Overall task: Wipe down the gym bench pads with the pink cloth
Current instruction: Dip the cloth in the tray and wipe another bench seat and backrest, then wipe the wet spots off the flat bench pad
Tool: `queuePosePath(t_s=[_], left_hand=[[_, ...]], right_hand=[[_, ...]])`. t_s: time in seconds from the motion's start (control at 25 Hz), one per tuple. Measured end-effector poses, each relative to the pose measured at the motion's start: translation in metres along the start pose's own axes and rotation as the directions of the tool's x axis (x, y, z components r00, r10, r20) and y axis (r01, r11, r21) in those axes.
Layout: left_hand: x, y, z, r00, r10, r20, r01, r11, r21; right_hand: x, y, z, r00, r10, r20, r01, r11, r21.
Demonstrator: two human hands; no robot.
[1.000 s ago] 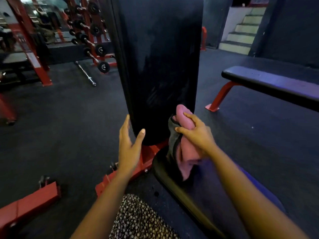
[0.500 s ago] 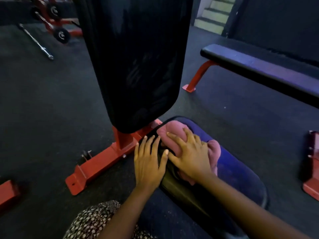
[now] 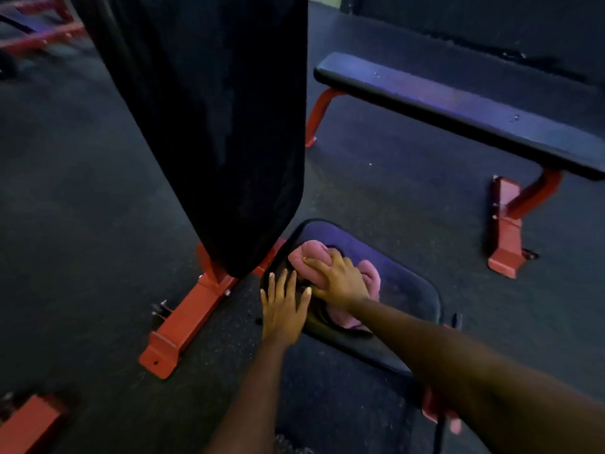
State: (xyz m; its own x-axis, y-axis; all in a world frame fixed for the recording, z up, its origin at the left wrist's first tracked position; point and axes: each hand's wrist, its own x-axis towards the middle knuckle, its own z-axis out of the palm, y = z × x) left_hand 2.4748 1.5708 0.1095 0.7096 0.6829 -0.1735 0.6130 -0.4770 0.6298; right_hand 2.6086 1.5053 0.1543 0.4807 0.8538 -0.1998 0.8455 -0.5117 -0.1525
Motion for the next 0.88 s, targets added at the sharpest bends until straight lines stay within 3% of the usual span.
queuePosePath(t_s=[0.04,0.12,0.28,0.48,0.6,0.88], left_hand=[[-0.013,0.008,-0.022,0.992,-0.028,0.125,0.028,1.0,0.002],[-0.039,-0.009,-0.03,0.976,-0.054,0.209,0.044,0.998,0.053],[-0.166,0.007,-0.07,0.896,-0.086,0.436,0.121,0.991,-0.052],[-0.257,0.042,-0.065,0.748,-0.165,0.643,0.279,0.957,-0.079],[-0.265,0.099,-0.05,0.733,-0.105,0.673,0.21,0.975,-0.076],[-0.26,0.286,0.044,0.725,0.181,0.665,-0.241,0.971,-0.001]], right_hand=[[-0.016,-0.008,-0.02,0.991,0.064,0.117,-0.072,0.995,0.07],[-0.042,-0.011,-0.023,0.97,0.07,0.231,-0.095,0.991,0.097],[-0.201,0.002,-0.088,0.896,0.091,0.434,-0.138,0.987,0.079],[-0.358,0.035,-0.122,0.892,0.171,0.418,-0.247,0.96,0.133],[-0.433,0.063,-0.128,0.887,0.208,0.411,-0.301,0.937,0.176],[-0.557,0.184,-0.131,0.89,0.398,0.221,-0.451,0.839,0.304]])
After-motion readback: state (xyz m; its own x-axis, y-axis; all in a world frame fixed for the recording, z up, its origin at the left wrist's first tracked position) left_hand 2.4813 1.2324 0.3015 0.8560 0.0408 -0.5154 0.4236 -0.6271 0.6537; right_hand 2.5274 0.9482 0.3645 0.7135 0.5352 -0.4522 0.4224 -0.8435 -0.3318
